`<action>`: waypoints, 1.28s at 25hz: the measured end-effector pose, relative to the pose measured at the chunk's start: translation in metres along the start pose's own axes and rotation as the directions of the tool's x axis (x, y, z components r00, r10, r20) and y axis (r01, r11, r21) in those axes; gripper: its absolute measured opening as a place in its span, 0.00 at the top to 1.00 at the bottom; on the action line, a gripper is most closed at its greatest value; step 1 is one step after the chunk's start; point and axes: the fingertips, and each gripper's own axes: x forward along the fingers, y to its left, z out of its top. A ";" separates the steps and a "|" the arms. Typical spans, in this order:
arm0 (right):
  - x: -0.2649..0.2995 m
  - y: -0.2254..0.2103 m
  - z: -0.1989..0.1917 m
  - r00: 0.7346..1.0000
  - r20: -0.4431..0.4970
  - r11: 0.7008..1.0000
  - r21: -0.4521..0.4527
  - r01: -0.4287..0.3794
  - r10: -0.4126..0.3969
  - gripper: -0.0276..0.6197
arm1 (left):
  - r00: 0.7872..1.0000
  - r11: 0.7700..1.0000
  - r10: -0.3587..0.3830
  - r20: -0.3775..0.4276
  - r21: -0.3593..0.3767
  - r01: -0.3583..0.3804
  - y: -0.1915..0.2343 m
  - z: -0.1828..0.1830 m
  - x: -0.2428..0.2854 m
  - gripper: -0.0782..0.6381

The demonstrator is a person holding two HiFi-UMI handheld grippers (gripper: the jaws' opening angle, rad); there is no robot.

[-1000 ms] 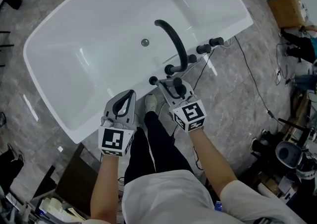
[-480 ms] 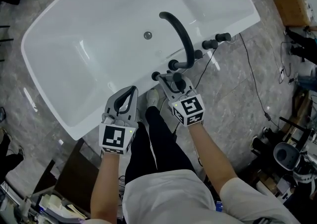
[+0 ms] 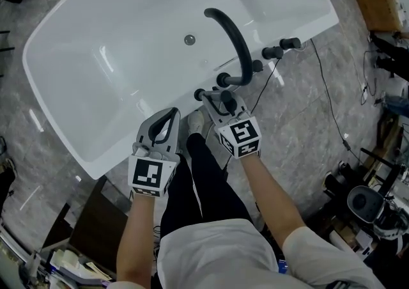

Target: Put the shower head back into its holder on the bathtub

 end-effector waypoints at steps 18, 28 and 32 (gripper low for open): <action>0.017 0.005 -0.025 0.998 -0.057 0.996 -0.083 -0.023 0.018 0.74 | 1.000 1.000 0.009 -0.020 -0.013 -0.010 0.002 -0.009 0.011 0.88; 0.020 0.023 -0.029 0.992 -0.111 0.989 -0.129 -0.077 0.062 0.63 | 1.000 1.000 0.009 -0.028 0.006 -0.009 -0.002 -0.002 0.000 0.88; 0.012 0.026 -0.026 0.989 -0.122 0.988 -0.125 -0.094 0.079 0.62 | 1.000 1.000 0.005 -0.025 0.015 -0.004 -0.006 0.005 -0.007 0.88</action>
